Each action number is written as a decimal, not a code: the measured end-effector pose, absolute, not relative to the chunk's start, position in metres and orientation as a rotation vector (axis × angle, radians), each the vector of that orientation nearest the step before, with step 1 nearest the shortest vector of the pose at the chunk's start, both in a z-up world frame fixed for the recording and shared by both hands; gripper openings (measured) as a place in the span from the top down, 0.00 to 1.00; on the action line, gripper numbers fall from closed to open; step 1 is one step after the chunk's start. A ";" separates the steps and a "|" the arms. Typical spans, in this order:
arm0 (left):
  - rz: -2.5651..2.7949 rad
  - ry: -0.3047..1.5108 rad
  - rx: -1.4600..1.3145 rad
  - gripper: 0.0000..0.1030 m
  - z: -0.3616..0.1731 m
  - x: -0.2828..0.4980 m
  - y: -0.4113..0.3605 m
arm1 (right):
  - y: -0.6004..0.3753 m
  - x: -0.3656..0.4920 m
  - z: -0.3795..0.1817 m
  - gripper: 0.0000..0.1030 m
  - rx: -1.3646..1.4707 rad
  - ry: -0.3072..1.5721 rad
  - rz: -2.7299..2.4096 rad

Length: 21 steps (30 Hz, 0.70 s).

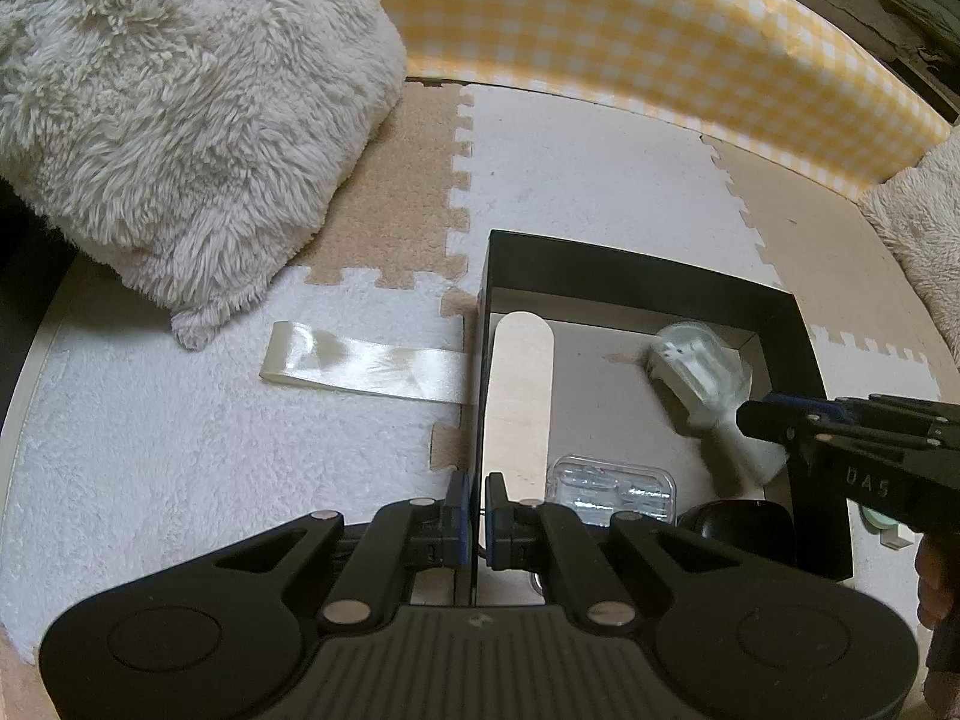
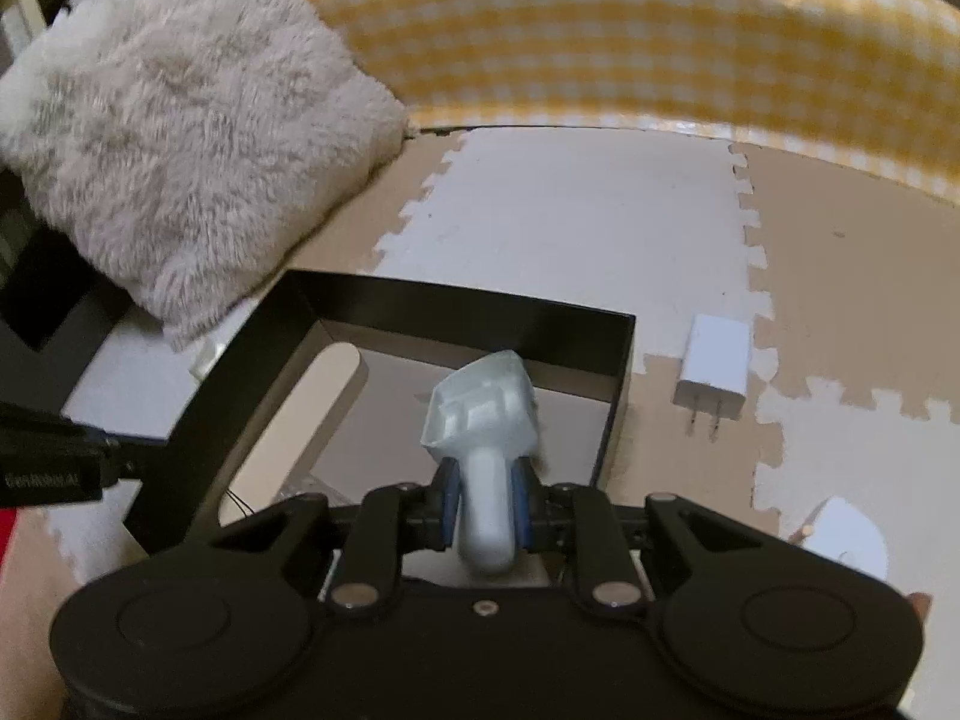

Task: Organize rigid objects
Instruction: 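Carry the white holder with the right tool into the box and release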

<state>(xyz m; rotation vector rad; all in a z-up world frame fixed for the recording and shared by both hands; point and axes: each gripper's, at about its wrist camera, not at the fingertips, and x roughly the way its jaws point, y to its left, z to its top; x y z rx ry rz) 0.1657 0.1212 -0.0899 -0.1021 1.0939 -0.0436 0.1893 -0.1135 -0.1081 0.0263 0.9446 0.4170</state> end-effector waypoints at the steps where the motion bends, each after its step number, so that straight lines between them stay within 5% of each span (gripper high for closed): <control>1: -0.043 1.094 -0.102 0.96 -0.090 0.166 0.121 | -0.113 0.189 -0.108 0.77 0.013 0.943 0.415; 11: -0.043 1.094 -0.102 0.96 -0.090 0.166 0.121 | -0.115 0.185 -0.102 0.73 0.004 0.955 0.427; 17: -0.043 1.094 -0.101 0.96 -0.090 0.166 0.121 | -0.120 0.181 -0.089 0.57 0.016 0.934 0.434; 21: -0.043 1.094 -0.099 0.96 -0.090 0.165 0.120 | -0.125 0.175 -0.074 0.36 0.030 0.897 0.441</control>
